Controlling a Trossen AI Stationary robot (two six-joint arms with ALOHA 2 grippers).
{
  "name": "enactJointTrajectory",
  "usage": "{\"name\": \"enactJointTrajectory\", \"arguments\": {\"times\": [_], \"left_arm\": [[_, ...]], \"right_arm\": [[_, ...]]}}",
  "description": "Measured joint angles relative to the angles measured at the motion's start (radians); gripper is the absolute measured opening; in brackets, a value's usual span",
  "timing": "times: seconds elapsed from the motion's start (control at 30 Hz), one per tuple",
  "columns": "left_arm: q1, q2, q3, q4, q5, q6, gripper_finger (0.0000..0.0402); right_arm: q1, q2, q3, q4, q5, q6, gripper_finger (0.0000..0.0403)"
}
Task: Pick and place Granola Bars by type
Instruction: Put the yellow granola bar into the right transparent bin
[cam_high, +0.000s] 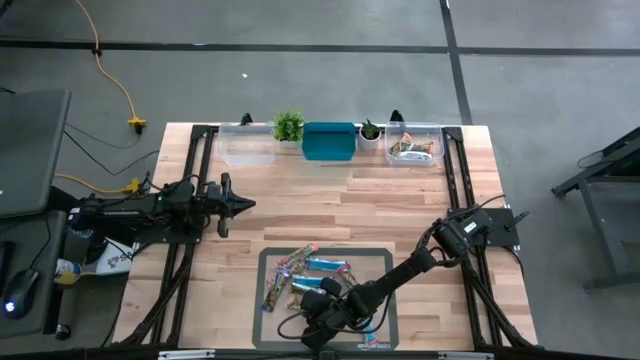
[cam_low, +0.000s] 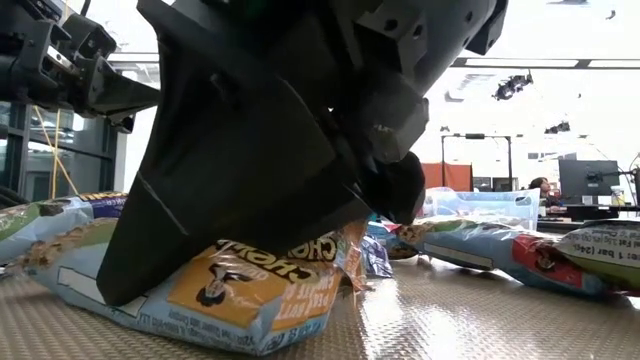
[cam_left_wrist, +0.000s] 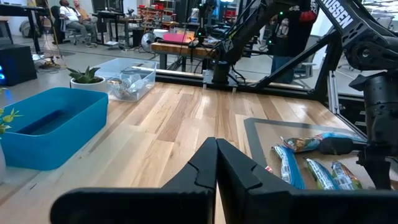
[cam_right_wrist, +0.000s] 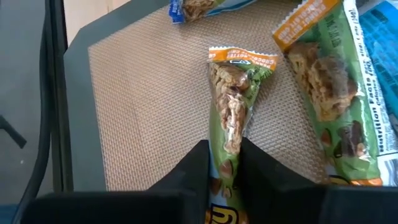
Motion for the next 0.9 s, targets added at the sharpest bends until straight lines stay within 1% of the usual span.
{"name": "enactJointTrajectory", "arguments": {"times": [0.07, 0.17, 0.27, 0.37, 0.6, 0.9], "left_arm": [[0.0, 0.0, 0.0, 0.0, 0.0, 0.0, 0.0001], [0.0, 0.0, 0.0, 0.0, 0.0, 0.0, 0.0001], [0.0, 0.0, 0.0, 0.0, 0.0, 0.0, 0.0001], [0.0, 0.0, 0.0, 0.0, 0.0, 0.0, 0.0001], [0.0, 0.0, 0.0, 0.0, 0.0, 0.0, 0.0001], [0.0, 0.0, 0.0, 0.0, 0.0, 0.0, 0.0001]], "right_arm": [[-0.004, -0.016, -0.002, 0.0, -0.001, -0.035, 0.0056], [-0.011, -0.038, -0.004, 0.009, -0.035, -0.064, 0.0055], [-0.021, -0.06, 0.0, 0.067, -0.057, -0.089, 0.0054], [-0.027, -0.065, 0.0, 0.12, -0.051, -0.115, 0.0054], [-0.036, -0.066, 0.0, 0.321, -0.045, -0.147, 0.0054], [-0.047, -0.068, 0.001, 0.668, 0.0, -0.257, 0.0042]]}}
